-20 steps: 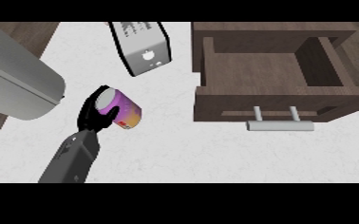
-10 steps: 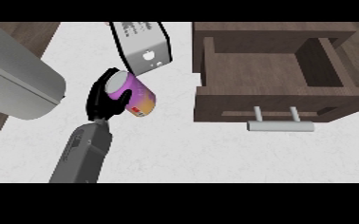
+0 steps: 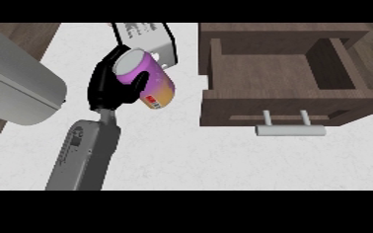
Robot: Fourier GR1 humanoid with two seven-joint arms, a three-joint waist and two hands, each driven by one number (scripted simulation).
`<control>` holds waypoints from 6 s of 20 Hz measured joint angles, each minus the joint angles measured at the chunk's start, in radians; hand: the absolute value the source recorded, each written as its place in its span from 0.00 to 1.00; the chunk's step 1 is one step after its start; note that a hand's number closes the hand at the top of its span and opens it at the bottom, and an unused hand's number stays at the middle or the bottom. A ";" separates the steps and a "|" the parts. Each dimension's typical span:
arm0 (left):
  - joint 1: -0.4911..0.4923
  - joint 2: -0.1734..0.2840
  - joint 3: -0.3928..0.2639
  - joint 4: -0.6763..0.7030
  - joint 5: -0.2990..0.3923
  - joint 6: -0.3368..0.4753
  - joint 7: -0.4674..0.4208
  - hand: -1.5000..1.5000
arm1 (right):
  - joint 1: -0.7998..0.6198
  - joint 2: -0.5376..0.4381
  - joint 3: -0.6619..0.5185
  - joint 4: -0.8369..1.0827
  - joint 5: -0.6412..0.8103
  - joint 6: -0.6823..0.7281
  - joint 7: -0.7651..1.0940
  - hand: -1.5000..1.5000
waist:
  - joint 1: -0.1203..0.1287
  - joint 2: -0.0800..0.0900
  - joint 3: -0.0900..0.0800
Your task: Pick up the can, place it into the drawer and close the drawer
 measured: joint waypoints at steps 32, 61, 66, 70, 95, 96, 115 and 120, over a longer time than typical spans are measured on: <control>-0.710 -0.003 -0.189 0.398 0.097 0.423 0.124 1.00 | -0.070 -0.006 0.054 -0.026 0.027 -0.046 0.048 0.00 | -0.031 0.009 0.000; -0.944 -0.003 -0.511 0.812 0.524 0.540 -0.076 0.00 | -0.133 -0.025 0.098 -0.031 0.045 -0.076 0.087 0.00 | -0.085 0.022 0.001; -0.953 -0.003 -0.563 0.847 0.565 0.580 -0.077 0.00 | -0.134 -0.024 0.095 -0.035 0.045 -0.075 0.090 0.00 | -0.089 0.022 0.002; -0.939 -0.003 -0.590 0.850 0.603 0.607 -0.104 0.00 | -0.129 -0.012 0.104 -0.039 0.056 -0.071 0.086 0.00 | -0.089 0.023 0.001; -0.972 -0.003 -0.624 0.854 0.757 0.630 -0.279 0.00 | -0.304 -0.109 0.169 -0.132 0.442 0.005 -0.114 0.00 | -0.058 0.025 0.001; -0.975 -0.003 -0.627 0.850 0.760 0.636 -0.283 0.00 | -0.316 -0.105 0.194 -0.139 0.491 0.002 -0.118 0.00 | -0.054 0.024 0.000; -0.975 0.040 -0.612 0.801 0.747 0.645 -0.185 0.00 | -0.687 -0.095 0.678 0.287 1.359 -0.258 -0.253 0.00 | 0.021 0.010 -0.001; -0.938 0.080 -0.616 0.755 0.719 0.647 -0.160 0.00 | -0.806 -0.123 0.730 0.494 1.482 -0.320 -0.289 0.00 | 0.029 0.007 -0.001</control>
